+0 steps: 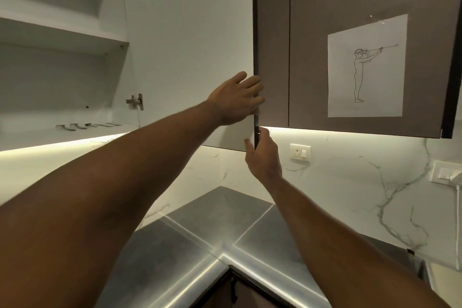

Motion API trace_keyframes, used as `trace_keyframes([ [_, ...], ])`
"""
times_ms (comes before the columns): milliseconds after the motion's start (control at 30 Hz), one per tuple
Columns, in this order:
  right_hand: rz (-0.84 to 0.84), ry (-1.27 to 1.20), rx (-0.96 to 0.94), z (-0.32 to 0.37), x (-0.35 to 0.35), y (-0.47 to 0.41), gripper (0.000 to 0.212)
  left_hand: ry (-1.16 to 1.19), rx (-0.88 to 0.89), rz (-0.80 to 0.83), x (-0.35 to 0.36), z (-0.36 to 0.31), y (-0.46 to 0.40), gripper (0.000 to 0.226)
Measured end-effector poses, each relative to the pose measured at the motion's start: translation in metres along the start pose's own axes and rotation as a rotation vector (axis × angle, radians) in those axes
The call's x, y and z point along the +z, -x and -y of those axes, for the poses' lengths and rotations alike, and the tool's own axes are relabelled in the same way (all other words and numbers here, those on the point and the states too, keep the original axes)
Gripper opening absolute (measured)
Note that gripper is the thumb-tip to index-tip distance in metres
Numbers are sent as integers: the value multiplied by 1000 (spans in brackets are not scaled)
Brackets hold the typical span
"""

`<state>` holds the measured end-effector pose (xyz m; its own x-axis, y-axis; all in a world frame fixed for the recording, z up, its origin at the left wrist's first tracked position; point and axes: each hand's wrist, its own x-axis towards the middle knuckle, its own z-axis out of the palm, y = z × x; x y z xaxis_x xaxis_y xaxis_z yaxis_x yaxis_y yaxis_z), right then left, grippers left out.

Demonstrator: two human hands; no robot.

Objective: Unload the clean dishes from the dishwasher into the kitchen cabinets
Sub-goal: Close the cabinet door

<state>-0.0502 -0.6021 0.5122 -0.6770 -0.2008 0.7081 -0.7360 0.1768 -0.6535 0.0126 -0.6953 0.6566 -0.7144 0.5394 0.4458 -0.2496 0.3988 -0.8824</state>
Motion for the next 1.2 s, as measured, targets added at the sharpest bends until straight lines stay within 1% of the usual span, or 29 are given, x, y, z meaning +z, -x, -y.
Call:
trace_keyframes([
  [67, -26, 11, -74, 0, -2, 7, 35, 18, 16, -48, -8, 5, 6, 32],
  [167, -20, 21, -192, 8, -2, 22, 35, 47, 10, -96, -27, 15, 28, 30],
  [267, -16, 19, -322, 27, 3, 40, 43, 58, -19, -127, -45, 22, 54, 28],
  [300, 0, 12, -371, 43, 9, 48, 47, 47, -41, -93, -59, 29, 70, 30],
  [333, 20, 20, -415, 48, 11, 54, 51, 34, -37, -98, -63, 31, 73, 32],
  [367, 61, 8, -458, 65, 19, 63, 57, 6, -58, -60, -73, 40, 90, 33],
  [433, 134, 34, -497, 75, 27, 69, 70, 3, -72, -31, -84, 47, 100, 35],
  [467, 179, -4, -527, 92, 39, 78, 76, -27, -62, 8, -89, 56, 121, 35],
  [500, 204, -18, -540, 100, 45, 82, 81, -39, -69, 52, -95, 60, 131, 36],
  [533, 237, -25, -544, 100, 43, 80, 84, -45, -83, 54, -98, 60, 130, 37],
  [600, 318, -65, -593, 121, 62, 88, 91, -38, -135, 145, -109, 70, 158, 39],
  [633, 350, -52, -614, 125, 60, 87, 95, -42, -167, 165, -113, 71, 159, 39],
  [667, 379, -71, -653, 139, 72, 93, 97, -54, -193, 215, -118, 78, 179, 39],
  [700, 389, -71, -683, 149, 79, 96, 99, -52, -219, 264, -125, 81, 191, 39],
  [733, 400, -64, -692, 152, 81, 96, 99, -62, -230, 279, -126, 79, 197, 39],
  [800, 396, -80, -738, 179, 105, 104, 100, -86, -275, 396, -135, 84, 234, 41],
  [833, 397, -73, -742, 181, 109, 104, 101, -110, -295, 438, -135, 79, 240, 44],
  [867, 405, -116, -741, 198, 127, 109, 104, -149, -305, 504, -138, 83, 262, 47],
  [933, 404, -115, -732, 206, 147, 112, 110, -187, -325, 570, -140, 76, 285, 57],
  [1000, 376, -56, -769, 222, 182, 118, 117, -237, -344, 695, -141, 78, 321, 79],
  [1033, 369, -6, -766, 222, 188, 121, 118, -261, -364, 734, -141, 71, 329, 91],
  [1067, 366, 16, -753, 229, 208, 123, 118, -286, -376, 793, -136, 72, 346, 101],
  [1133, 337, 90, -728, 230, 223, 125, 116, -293, -466, 875, -129, 62, 356, 117],
  [1200, 296, 115, -724, 239, 253, 127, 114, -354, -540, 964, -111, 62, 369, 129],
])
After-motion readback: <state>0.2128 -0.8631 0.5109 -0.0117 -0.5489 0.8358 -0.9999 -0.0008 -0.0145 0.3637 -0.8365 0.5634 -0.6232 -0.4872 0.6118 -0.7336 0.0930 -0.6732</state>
